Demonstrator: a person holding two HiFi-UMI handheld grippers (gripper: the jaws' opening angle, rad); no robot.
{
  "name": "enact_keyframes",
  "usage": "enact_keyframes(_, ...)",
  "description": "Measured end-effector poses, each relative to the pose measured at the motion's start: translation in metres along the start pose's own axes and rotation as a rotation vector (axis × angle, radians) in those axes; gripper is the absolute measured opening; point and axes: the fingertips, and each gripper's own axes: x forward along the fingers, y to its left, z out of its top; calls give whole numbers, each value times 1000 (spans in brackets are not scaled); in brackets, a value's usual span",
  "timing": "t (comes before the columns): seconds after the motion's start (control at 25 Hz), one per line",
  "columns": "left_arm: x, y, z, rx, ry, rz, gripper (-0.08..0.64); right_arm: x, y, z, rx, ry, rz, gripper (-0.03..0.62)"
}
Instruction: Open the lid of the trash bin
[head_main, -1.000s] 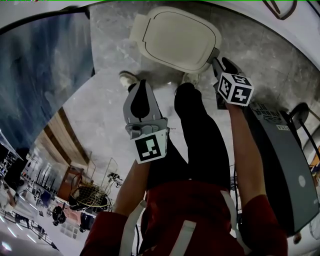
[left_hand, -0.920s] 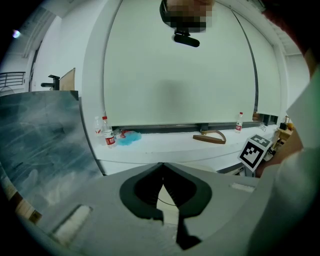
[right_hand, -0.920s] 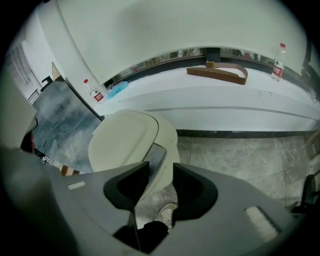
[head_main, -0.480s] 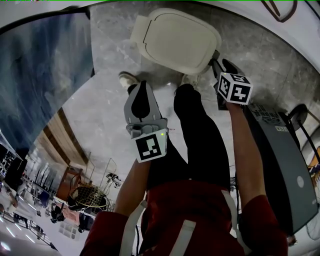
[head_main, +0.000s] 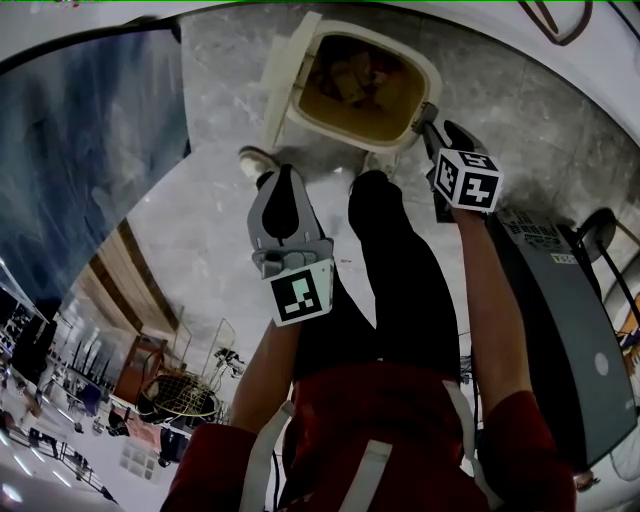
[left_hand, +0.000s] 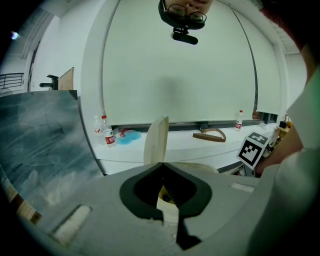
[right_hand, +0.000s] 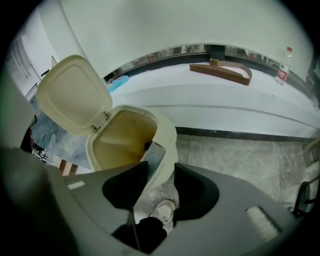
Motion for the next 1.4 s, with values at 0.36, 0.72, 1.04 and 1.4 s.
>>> enact_keyframes(0.36, -2, 4, 5, 11, -8, 1, 6, 1, 1, 2, 28, -8, -14, 167)
enact_keyframes(0.72, -18, 8, 44, 22, -59, 0, 6, -9, 14, -1, 52, 48, 3, 167)
enact_keyframes(1.04, -40, 11, 90, 21, -126, 3, 6, -54, 32, -8, 26, 54, 10, 166)
enact_keyframes(1.4, -77, 14, 152, 16, -212, 0, 6, -133, 63, 17, -22, -28, 37, 167)
